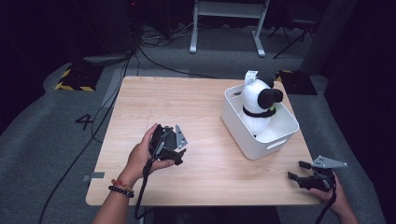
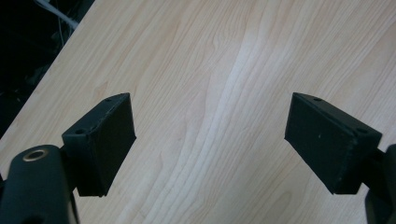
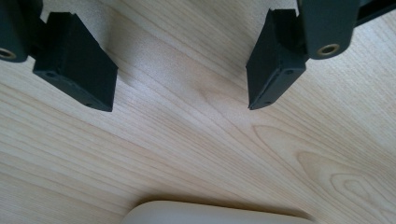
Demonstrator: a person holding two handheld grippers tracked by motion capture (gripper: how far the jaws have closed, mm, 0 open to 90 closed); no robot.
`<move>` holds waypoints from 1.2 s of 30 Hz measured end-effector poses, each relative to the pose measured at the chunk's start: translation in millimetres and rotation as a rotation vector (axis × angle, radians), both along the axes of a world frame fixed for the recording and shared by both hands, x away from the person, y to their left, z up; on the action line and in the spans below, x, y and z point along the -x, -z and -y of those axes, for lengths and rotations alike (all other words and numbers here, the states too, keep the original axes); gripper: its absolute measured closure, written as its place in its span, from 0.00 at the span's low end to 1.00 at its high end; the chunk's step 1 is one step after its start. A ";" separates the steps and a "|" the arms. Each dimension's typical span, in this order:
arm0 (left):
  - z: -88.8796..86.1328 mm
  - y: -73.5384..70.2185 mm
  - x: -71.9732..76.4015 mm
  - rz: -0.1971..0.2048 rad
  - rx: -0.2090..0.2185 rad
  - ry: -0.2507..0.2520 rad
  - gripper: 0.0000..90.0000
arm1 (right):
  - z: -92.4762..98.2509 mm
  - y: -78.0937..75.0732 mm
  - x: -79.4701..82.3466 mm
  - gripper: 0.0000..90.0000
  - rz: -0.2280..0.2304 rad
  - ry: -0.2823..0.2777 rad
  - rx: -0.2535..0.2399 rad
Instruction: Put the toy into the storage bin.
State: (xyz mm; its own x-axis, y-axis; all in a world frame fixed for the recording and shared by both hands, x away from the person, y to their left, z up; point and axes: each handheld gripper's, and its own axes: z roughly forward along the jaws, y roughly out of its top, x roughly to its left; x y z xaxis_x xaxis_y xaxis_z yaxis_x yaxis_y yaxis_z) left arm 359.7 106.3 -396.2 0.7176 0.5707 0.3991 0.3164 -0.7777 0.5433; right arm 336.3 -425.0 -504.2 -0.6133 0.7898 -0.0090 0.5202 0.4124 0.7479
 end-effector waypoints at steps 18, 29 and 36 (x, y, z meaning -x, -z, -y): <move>-27.8 27.1 6.7 -0.051 0.053 -0.069 0.18 | 0.0 0.0 0.1 0.27 0.000 -0.001 0.001; -39.8 49.6 11.8 -0.078 0.056 -0.109 0.18 | -0.1 0.0 0.1 0.27 0.000 0.001 0.000; -47.3 58.1 15.7 -0.080 0.057 -0.131 0.18 | -0.1 0.0 0.1 0.27 0.000 0.002 0.001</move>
